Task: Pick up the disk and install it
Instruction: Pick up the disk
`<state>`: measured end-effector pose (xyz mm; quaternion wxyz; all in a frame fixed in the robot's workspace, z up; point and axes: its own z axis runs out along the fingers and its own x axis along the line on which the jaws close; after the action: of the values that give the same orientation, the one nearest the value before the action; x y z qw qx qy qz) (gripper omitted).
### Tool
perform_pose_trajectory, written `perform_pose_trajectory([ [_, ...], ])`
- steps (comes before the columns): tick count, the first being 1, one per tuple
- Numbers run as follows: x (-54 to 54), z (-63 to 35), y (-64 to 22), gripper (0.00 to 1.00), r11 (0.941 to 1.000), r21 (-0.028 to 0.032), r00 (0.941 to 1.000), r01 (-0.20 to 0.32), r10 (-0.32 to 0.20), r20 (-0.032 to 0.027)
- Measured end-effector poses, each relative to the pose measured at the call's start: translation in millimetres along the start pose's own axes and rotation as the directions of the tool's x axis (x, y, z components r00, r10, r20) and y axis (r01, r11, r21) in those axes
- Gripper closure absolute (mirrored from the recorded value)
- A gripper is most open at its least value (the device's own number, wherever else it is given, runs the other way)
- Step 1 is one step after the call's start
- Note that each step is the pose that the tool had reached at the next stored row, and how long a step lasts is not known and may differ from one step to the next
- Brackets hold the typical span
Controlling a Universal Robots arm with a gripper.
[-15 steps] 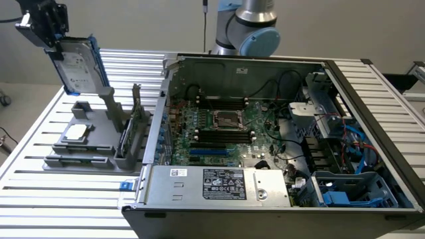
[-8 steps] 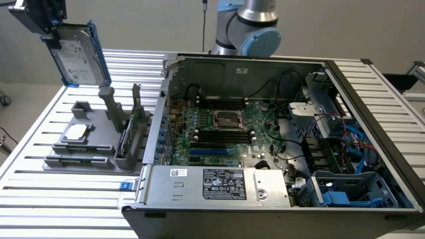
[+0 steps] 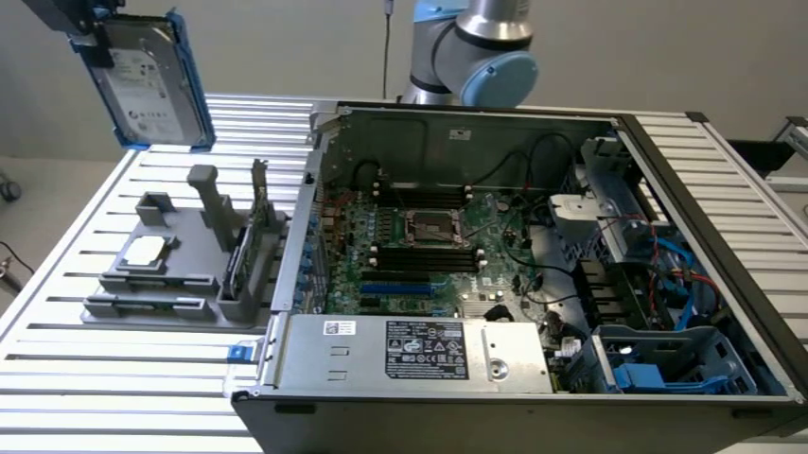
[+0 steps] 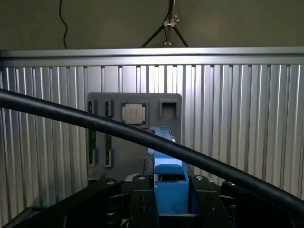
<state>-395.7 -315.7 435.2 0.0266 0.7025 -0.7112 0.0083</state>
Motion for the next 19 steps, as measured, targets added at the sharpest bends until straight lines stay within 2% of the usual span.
perform_pose_trajectory([
  [4, 7.2, -17.2, -10.3, 0.68, 1.0, 0.0, 1.0, 0.0, 0.0, 0.0],
  [8, 15.6, -29.7, -23.7, 0.68, 1.0, -0.0002, 1.0, 0.0, 0.0, 0.0],
  [19, 38.4, -48.5, -68.3, 0.68, 1.0, -0.0005, 1.0, 0.0, 0.0, 0.0],
])
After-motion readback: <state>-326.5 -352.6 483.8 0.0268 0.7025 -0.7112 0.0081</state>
